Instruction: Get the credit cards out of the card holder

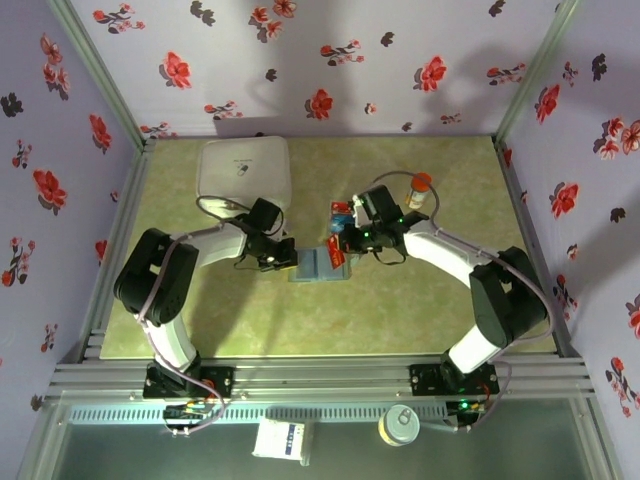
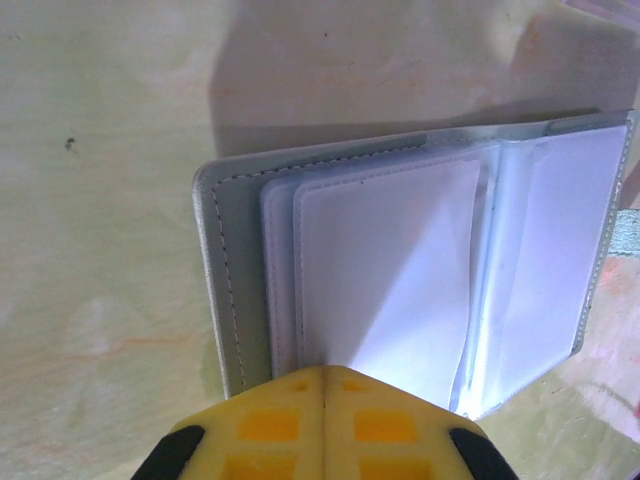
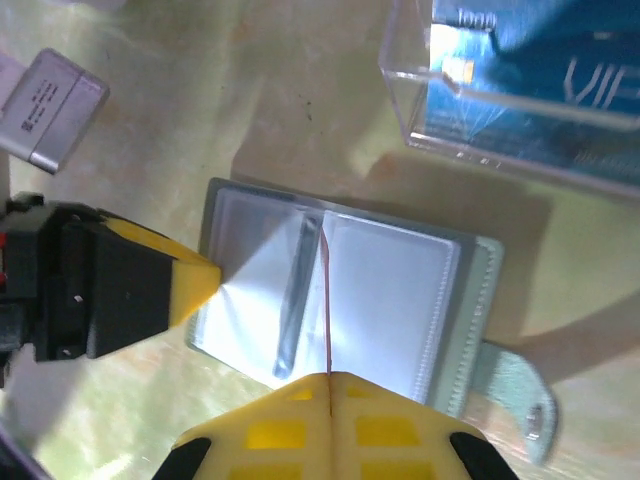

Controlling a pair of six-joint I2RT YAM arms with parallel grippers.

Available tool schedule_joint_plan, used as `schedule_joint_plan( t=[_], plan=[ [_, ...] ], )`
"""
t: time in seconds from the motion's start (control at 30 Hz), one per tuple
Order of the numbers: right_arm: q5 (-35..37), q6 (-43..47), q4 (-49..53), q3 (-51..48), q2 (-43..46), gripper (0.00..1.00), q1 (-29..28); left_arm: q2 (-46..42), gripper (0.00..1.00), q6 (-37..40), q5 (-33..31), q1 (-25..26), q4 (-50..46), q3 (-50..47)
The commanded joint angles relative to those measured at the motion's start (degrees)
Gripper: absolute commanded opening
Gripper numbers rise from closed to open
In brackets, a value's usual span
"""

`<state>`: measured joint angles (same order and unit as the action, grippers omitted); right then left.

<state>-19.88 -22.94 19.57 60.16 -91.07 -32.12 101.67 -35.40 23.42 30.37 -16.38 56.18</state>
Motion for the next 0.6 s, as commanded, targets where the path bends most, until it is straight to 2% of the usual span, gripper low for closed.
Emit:
schedule_joint_plan(
  t=[0.0, 0.23, 0.33, 0.43, 0.57],
  plan=[
    [5.9, 16.8, 11.1, 5.8, -0.3, 0.00, 0.6, -1.6, 0.00, -1.0, -0.4, -0.5, -0.5, -1.1],
    [4.6, 49.1, 22.4, 15.3, -3.3, 0.00, 0.6, -4.3, 0.12, -1.1, -0.9, -0.5, 0.6, -2.0],
    [8.0, 60.2, 25.5, 18.7, -4.5, 0.00, 0.7, -5.9, 0.18, -1.2, -1.0, -0.6, 0.9, -2.4],
    [8.4, 68.5, 28.3, 22.4, -6.2, 0.00, 1.5, -7.4, 0.24, -1.2, -1.3, -0.7, 0.9, -2.7],
    [6.3, 73.7, 32.7, 29.1, -10.1, 0.00, 3.5, -8.8, 0.29, -0.9, -1.6, -0.7, -0.1, -2.5]
  ],
)
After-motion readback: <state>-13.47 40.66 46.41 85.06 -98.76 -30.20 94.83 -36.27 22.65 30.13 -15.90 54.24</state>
